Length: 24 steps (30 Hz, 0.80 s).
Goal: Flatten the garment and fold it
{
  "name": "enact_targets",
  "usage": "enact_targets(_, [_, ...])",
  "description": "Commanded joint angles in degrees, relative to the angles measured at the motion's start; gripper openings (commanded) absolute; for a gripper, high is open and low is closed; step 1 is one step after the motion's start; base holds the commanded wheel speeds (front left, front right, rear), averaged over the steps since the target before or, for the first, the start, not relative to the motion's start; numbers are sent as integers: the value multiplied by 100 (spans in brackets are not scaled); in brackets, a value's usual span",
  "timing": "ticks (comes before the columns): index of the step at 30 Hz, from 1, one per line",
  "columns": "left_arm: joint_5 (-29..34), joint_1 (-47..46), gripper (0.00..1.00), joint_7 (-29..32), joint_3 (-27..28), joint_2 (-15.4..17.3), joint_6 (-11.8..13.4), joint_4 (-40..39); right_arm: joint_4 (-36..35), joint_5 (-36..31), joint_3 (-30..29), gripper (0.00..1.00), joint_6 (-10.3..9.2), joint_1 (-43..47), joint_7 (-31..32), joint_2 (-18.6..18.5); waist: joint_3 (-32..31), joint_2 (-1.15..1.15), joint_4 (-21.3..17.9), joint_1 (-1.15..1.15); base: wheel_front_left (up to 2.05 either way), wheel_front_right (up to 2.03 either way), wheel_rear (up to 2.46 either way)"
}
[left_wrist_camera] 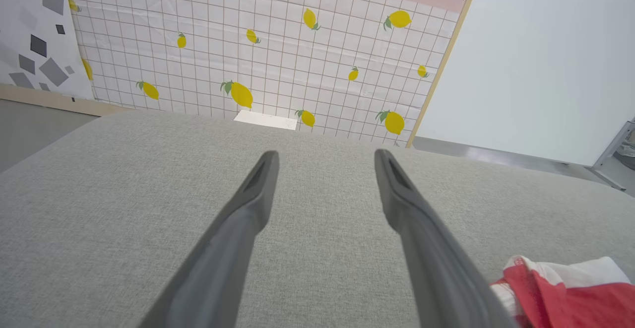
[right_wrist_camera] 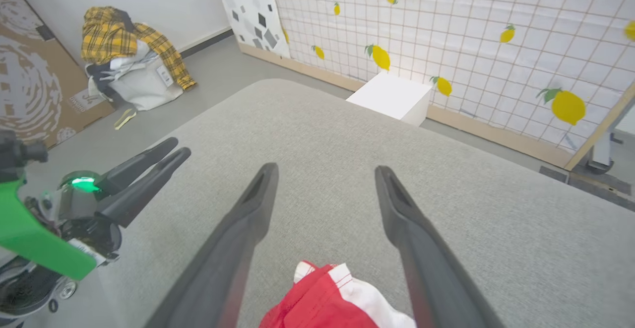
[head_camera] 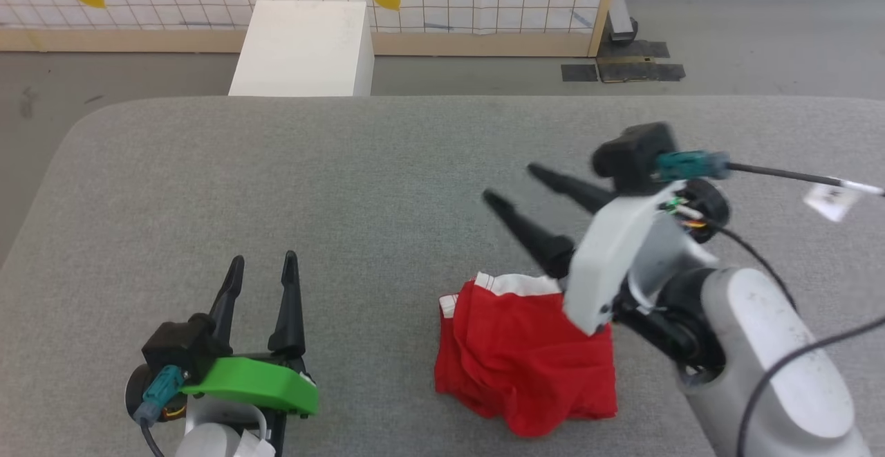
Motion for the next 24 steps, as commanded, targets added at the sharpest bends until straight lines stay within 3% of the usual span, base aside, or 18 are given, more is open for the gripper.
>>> enact_targets(1, [48,95,100,-27,24,-11,-19,-25,-36,-48,-154,100,-9,156,-218,13,-27,0,-30,0,0,0,0])
enact_targets(9, [73,167,100,-27,59,-16,-8,-68,-188,-347,-1003,100,-9,622,-1619,-51,-114,0,-114,0,0,0,0])
enact_targets(16, [119,233,100,-27,75,-24,46,-160,14,-843,-2121,100,-9,1244,-3177,60,-188,0,-172,0,0,0,0])
enact_targets(24, [254,287,100,-27,65,-20,106,-266,352,-1175,-2658,100,-9,2026,-4218,210,-262,0,-193,0,0,0,0])
